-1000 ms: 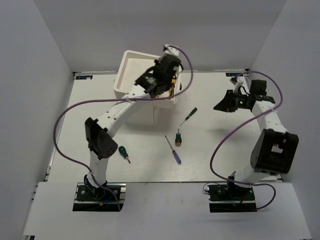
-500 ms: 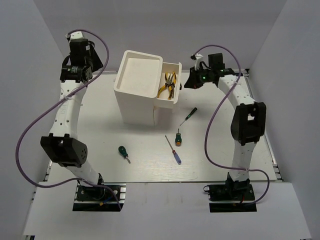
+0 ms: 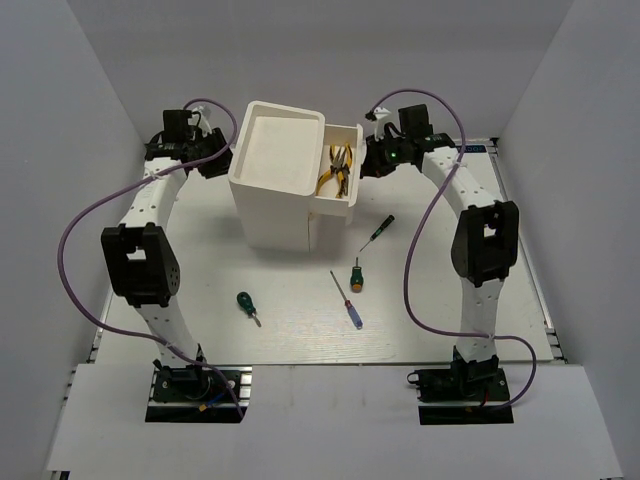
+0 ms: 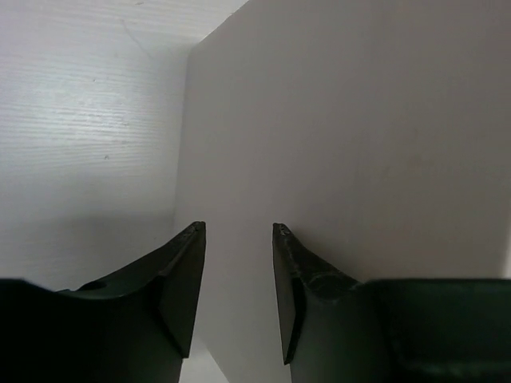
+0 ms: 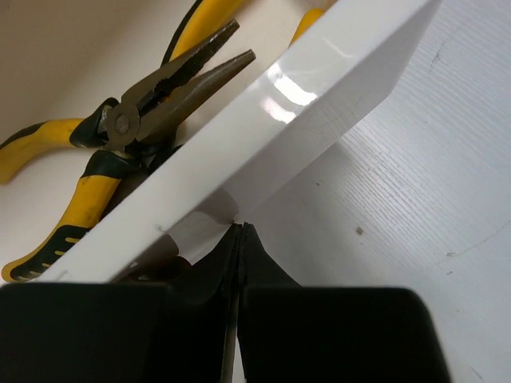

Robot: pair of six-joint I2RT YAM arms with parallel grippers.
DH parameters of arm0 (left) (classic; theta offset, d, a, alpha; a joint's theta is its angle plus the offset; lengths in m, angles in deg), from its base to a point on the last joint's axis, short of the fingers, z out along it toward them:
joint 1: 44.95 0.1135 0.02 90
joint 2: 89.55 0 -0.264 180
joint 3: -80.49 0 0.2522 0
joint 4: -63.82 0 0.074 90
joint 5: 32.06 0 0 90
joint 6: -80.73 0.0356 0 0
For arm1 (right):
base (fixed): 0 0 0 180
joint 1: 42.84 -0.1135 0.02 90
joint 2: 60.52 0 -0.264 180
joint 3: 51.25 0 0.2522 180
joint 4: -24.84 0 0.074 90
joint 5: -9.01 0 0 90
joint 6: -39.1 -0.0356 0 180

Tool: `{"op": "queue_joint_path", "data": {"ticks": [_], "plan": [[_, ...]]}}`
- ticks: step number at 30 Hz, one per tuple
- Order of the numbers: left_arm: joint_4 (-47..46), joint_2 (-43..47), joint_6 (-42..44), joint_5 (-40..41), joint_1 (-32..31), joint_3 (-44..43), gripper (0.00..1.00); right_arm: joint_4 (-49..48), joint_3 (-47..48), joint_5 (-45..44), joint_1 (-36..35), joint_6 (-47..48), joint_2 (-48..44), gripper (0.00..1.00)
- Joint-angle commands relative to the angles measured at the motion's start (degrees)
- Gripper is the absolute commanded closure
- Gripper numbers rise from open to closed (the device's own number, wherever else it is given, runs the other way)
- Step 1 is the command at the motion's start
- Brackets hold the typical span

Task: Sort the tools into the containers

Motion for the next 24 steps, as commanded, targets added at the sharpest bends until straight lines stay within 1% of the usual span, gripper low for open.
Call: {"op": "queue_joint_path", "data": {"ticks": [1, 4, 7, 11, 15, 17, 19, 24], "plan": [[-3.7, 2.1, 1.6, -12.6, -1.1, 1.0, 0.51, -1.3, 5.5, 3.7, -3.2, 1.0, 1.6, 1.00], [-4.7, 3.6, 1.6, -13.3, -1.1, 2.8, 0.51, 0.4, 10.5, 3.3, -4.7, 1.9, 3.7, 1.00], [-4.7, 4.8, 1.6, -13.3, -1.6, 4.8, 0.52, 0.9, 13.6, 3.5, -6.1, 1.8, 5.4, 1.00], [-4.7, 6.2, 1.6, -13.3, -1.6, 7.1, 0.52, 1.0, 14.4, 3.3, -7.7, 1.7, 6.6, 1.00], [-4.7, 6.8, 1.0, -13.3, -1.6, 8.8, 0.52, 1.1, 14.3, 4.2, -9.6, 0.5, 6.9, 1.00], [-4.7, 7.9, 0.4, -12.8, -1.6, 9.4, 0.54, 1.6, 14.1, 4.9, -10.2, 0.0, 6.8, 1.00], [-4.7, 8.5, -0.2, -11.4, -1.6, 10.0, 0.56, 1.8, 13.2, 4.8, -11.1, -0.3, 5.8, 1.00], [-5.3, 9.6, -2.0, -11.3, -1.6, 11.1, 0.57, 3.0, 8.5, 3.5, -12.5, -0.2, 2.0, 1.00]]}}
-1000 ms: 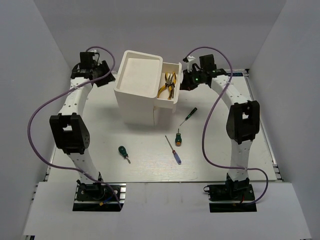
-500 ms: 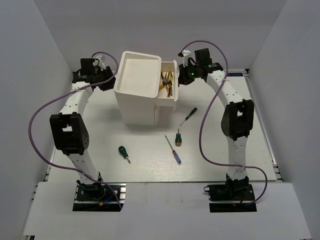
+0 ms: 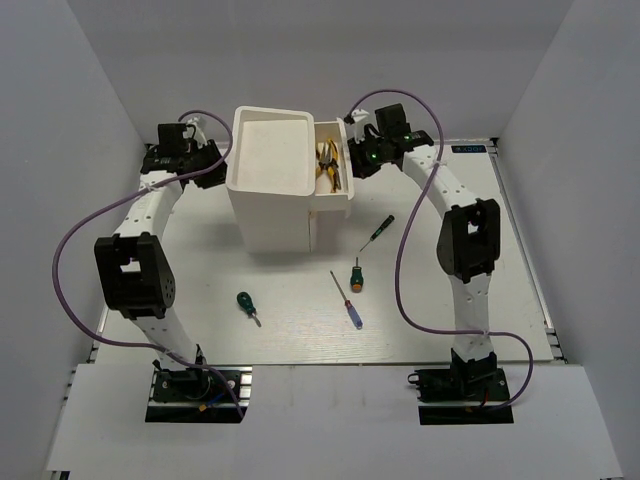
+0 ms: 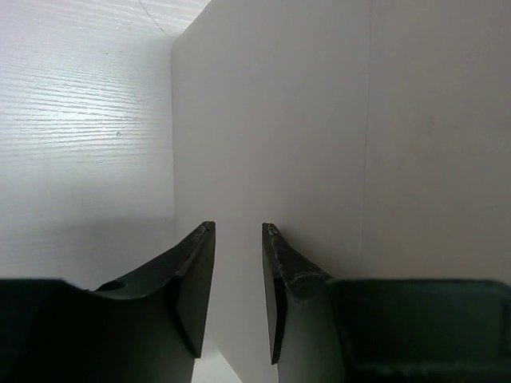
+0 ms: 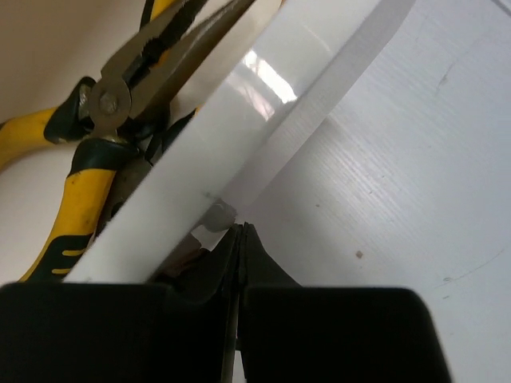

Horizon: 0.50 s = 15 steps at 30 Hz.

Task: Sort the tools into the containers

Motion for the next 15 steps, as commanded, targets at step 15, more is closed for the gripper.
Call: {"op": "queue_joint_path", "data": {"ticks": [15], "plan": [[0.0, 2.9, -4.7, -8.5, -5.2, 0.7, 0.59, 0.4, -1.5, 4.2, -11.4, -2.9, -5.1, 1.00]]}}
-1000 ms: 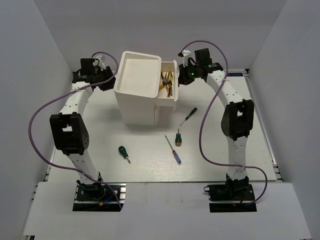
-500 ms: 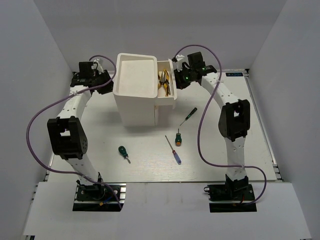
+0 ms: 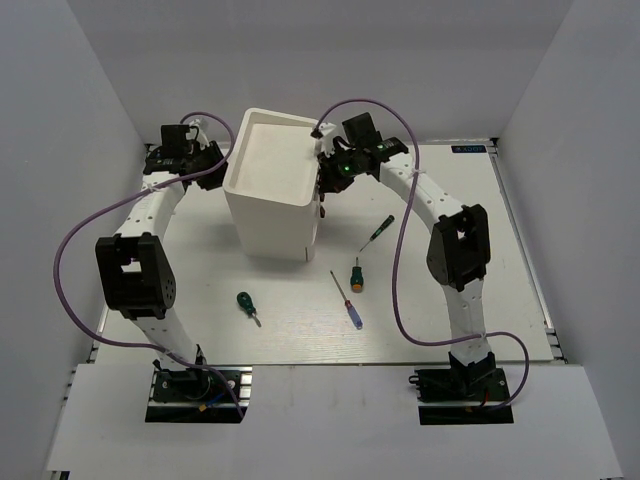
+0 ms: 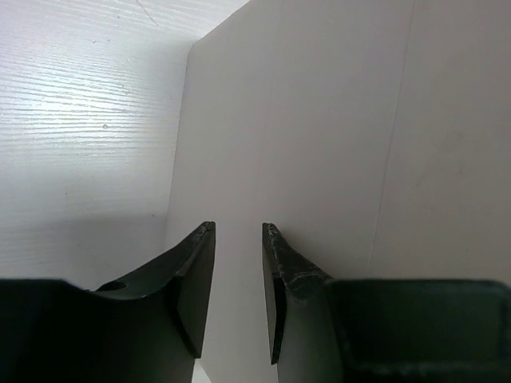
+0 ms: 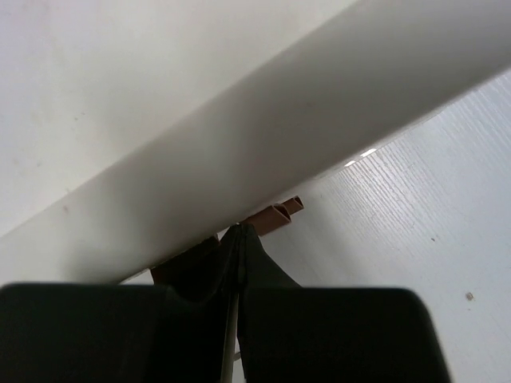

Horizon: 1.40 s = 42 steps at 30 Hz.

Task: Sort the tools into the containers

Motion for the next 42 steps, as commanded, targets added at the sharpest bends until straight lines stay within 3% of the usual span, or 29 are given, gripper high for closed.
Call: {"op": "queue_joint_path", "data": {"ticks": [1, 6, 12, 14, 15, 17, 19, 22, 24, 29, 35, 42], "plan": [[0.2, 2.5, -2.2, -8.8, -4.4, -0.2, 0.59, -2.8, 0.5, 3.8, -2.1, -1.2, -2.9, 1.00], [0.2, 2.5, -2.2, -7.6, -4.4, -0.2, 0.56, -2.7, 0.4, 2.2, -1.7, -0.9, -3.7, 1.00], [3.9, 3.7, -5.0, -1.5, -3.5, -0.8, 0.34, -3.4, -4.0, -4.4, 1.3, 0.0, -7.0, 1.00], [6.2, 4.7, -5.0, 4.1, -2.3, -1.9, 0.30, -3.6, -6.4, -2.6, 3.3, 0.0, -8.4, 0.84], [6.2, 4.7, -5.0, 5.1, -2.3, -1.9, 0.28, -5.3, -8.9, -1.2, 4.6, 1.2, -10.6, 0.63], [7.5, 6.6, -5.0, 5.8, -1.0, -1.9, 0.27, -7.7, -16.2, 5.1, 6.4, 2.7, -12.3, 0.47], [8.2, 7.4, -5.0, 6.3, -0.2, -1.9, 0.27, -13.9, -20.5, 11.2, 8.7, 7.1, -15.7, 0.34], [8.2, 9.7, -5.5, 6.3, 1.1, -0.1, 0.26, -18.8, -27.6, 21.1, 10.2, 15.3, -17.0, 0.26], [8.2, 11.3, -6.1, 6.3, 1.7, 1.3, 0.26, -19.9, -29.2, 28.3, 10.8, 19.5, -15.6, 0.26], [9.0, 17.0, -6.1, 6.9, 2.3, 5.6, 0.26, -21.5, -24.4, 35.5, 10.2, 25.2, -7.8, 0.28], [10.8, 21.3, -6.1, 7.5, 2.8, 10.5, 0.26, -25.2, -14.1, 30.3, 9.1, 20.8, 0.9, 0.30], [10.1, 24.2, -6.1, 6.3, 2.8, 17.1, 0.26, -30.4, -13.6, 30.2, 9.2, 16.8, 2.8, 0.34]]}}
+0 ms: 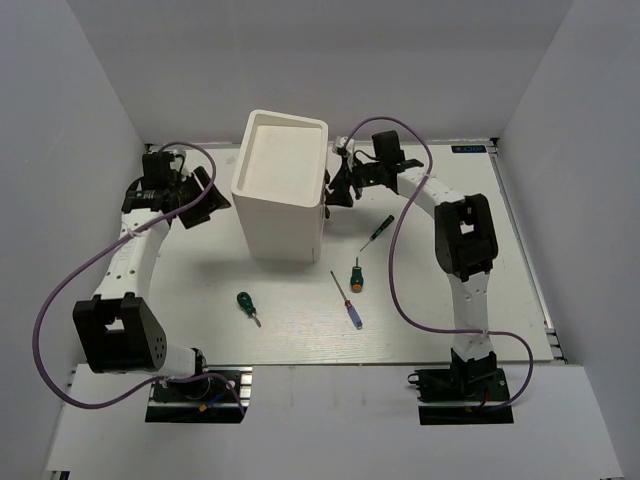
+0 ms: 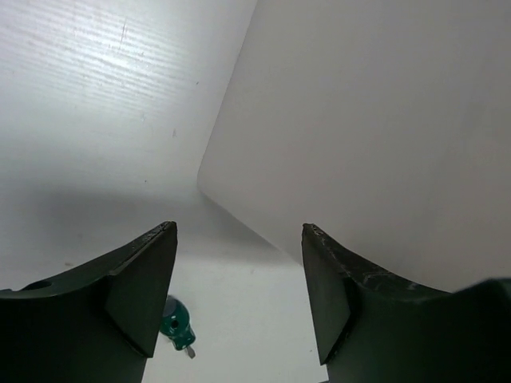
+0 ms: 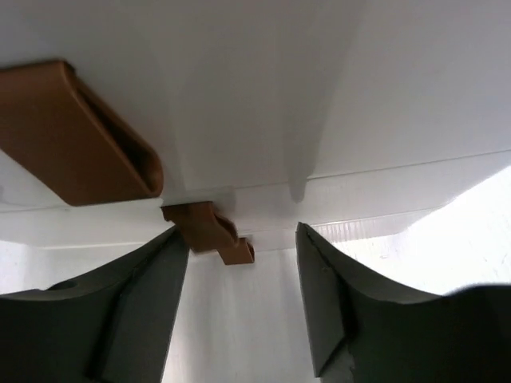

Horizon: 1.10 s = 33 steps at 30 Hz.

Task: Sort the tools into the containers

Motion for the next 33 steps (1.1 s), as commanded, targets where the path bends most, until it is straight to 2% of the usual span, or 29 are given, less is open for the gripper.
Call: {"op": "queue_joint_path", "data": {"ticks": [1, 3, 4, 9, 17, 22, 25, 33], "plan": [[-0.6, 3.3, -0.3, -0.5, 0.3, 2.4, 0.26, -5.8, 2.1, 1.5, 0.0, -2.1, -0.6, 0.40], [-1.2, 3.3, -0.8, -1.1, 0.3, 3.2, 0.26, -7.8, 0.6, 2.9, 0.0, -3.4, -1.4, 0.55], [-1.8, 3.9, -1.3, -1.6, 0.3, 3.8, 0.26, -8.9, 0.0, 3.2, 0.1, -4.3, -1.7, 0.69], [-2.3, 3.9, -1.3, -1.6, 0.3, 3.8, 0.26, -10.5, -3.1, 6.2, 0.6, -5.5, -4.5, 1.00], [-1.8, 6.9, -0.8, -1.6, 0.3, 5.5, 0.26, -10.3, -13.6, 0.2, 3.6, -1.9, -12.1, 1.00], [-0.7, 8.6, -0.3, -1.6, 0.3, 6.7, 0.26, -8.5, -17.9, -9.9, 5.9, 0.1, -15.0, 1.00], [1.5, 9.3, 0.3, -1.0, 0.3, 7.3, 0.26, -4.2, -18.4, -14.2, 7.2, 2.1, -15.7, 1.00], [4.7, 11.0, -1.0, 1.6, -0.9, 10.8, 0.26, -1.6, -20.1, -15.0, 9.4, 2.1, -17.6, 1.00]]}}
